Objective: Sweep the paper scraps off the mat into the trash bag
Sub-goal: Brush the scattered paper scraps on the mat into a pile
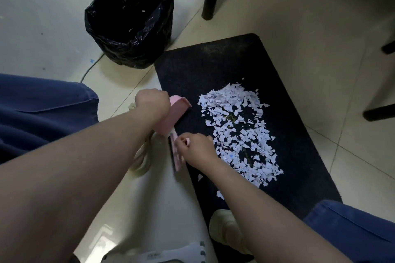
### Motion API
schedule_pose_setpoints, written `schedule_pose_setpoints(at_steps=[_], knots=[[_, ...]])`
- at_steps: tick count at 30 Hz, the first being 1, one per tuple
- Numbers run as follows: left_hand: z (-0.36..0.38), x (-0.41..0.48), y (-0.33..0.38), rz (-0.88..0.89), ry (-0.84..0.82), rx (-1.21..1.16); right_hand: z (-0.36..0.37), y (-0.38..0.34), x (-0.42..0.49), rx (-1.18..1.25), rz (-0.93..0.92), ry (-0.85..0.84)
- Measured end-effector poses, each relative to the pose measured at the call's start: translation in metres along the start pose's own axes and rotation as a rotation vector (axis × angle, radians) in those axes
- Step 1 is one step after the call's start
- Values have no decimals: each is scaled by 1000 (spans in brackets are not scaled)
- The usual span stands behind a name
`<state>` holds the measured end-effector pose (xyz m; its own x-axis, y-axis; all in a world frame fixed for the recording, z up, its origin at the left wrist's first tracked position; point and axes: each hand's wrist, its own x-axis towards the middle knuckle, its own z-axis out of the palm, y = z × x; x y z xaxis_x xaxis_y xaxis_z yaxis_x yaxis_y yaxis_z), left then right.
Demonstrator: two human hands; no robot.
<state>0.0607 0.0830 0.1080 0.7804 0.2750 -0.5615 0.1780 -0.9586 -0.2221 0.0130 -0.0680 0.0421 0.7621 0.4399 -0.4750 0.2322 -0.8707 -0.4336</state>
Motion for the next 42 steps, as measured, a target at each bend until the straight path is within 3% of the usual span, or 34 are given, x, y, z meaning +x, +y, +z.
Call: schedule_pose_setpoints(at_steps=[7,8,10,13,17,20,22,23,24,27,29,36,38,42], knots=[[2,8,5,25,19,40,35,-23,-8,27,-33,-146],[1,9,7,35,26,50,37,-24,-9,-23,-13,-113],[-1,10,10,50,34,73,37,-20,-10,-208,67,168],[-5,9,18,59,18,90,23,-4,-12,-215,179,487],[-8,4,25,59,18,106,7,14,-11,-173,187,560],[-8,1,28,52,14,77,15,21,-14,-17,77,422],[-8,-2,30,58,12,62,18,20,-15,114,86,96],[-9,-4,31,64,14,57,20,22,-15,79,115,17],[-9,-6,31,72,19,55,21,23,-15,7,148,21],[-12,-10,31,98,31,58,11,29,-12,-179,222,439],[-15,-13,33,109,43,77,-4,41,-7,-209,237,568],[-15,-17,39,37,-23,91,-14,42,5,215,201,98],[-12,-19,40,37,-37,89,-3,41,7,207,222,5],[-6,-27,43,88,-64,143,-14,48,9,-2,311,199]])
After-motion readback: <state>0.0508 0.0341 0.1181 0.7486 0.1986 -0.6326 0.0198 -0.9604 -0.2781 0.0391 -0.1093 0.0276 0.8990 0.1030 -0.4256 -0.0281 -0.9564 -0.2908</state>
